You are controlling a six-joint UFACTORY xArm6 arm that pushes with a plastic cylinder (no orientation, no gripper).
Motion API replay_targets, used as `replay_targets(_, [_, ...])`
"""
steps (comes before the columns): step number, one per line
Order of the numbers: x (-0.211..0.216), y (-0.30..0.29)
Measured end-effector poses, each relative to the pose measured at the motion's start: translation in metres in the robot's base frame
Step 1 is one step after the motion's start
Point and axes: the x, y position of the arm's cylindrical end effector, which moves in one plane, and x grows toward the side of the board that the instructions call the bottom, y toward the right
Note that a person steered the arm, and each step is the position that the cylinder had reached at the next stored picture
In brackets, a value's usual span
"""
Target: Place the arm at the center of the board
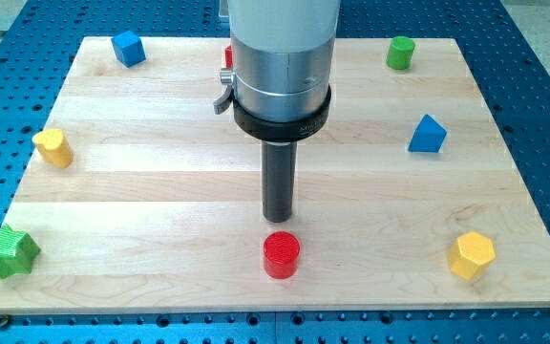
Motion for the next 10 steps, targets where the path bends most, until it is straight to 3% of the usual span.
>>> replay_targets(6, [-0.005, -0.013])
replay_targets(8, [-0.118, -0.01])
replay_targets(10, [-0.119, -0.011])
